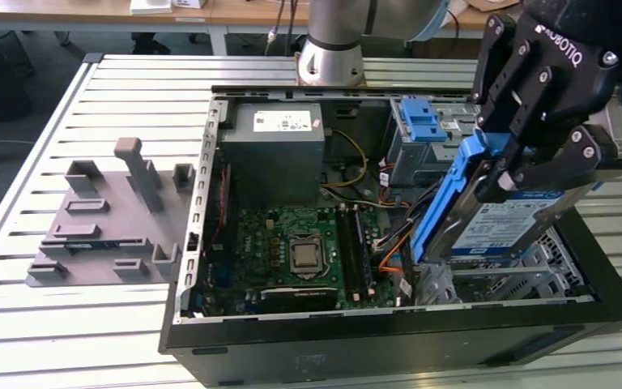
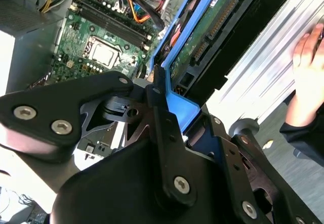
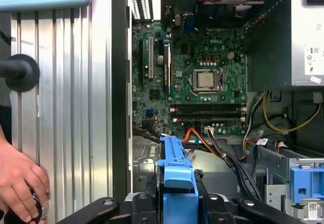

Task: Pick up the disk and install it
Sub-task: 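Insert the disk into the insertion slot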

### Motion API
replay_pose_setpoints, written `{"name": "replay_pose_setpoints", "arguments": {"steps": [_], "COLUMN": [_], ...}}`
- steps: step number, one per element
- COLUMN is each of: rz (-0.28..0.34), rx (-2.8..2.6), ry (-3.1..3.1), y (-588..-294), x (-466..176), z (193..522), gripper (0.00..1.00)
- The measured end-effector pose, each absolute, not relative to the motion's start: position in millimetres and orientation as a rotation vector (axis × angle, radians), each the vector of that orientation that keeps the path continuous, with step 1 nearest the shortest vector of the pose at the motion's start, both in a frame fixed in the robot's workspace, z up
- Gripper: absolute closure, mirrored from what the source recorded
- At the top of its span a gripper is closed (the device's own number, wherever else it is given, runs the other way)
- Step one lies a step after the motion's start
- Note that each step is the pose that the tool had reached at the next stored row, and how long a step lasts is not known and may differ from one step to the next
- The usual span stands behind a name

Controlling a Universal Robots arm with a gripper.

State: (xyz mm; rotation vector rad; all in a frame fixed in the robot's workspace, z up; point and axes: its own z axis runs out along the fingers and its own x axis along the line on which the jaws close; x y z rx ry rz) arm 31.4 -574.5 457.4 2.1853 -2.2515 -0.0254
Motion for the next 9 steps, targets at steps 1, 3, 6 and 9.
{"name": "replay_pose_setpoints", "arguments": {"steps": [1, 3, 6, 9], "rz": [-0.025, -0.025, -0.025, -0.025], "rx": [2.185, 2.185, 2.185, 2.185], "ry": [-2.252, -2.252, -2.252, -2.251], "y": [-574.6, -574.6, -574.6, -574.6], "x": [33.2, 39.1, 45.8, 48.2], "z": [456.9, 455.8, 454.8, 454.6], "gripper": [0.64, 0.64, 0.64, 0.64]}}
